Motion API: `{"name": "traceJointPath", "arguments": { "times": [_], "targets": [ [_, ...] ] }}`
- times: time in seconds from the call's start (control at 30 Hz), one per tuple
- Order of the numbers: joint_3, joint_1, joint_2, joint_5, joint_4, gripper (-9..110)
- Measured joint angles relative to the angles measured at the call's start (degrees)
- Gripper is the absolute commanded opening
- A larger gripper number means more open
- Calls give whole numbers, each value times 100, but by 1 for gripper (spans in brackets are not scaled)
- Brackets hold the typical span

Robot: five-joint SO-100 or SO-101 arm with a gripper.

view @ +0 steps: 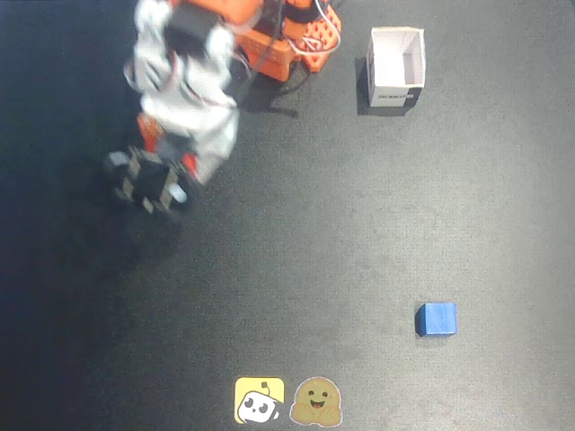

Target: Put the red cube in the right box and the blue cube in the left box.

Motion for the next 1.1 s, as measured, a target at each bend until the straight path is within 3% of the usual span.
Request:
{"name": "traceJointPath", "arguments": {
  "times": [0.47, 1.1],
  "targets": [
    [536, 2312, 844, -606, 352, 9],
    [1556, 3753, 2241, -246, 958, 9]
  ]
}}
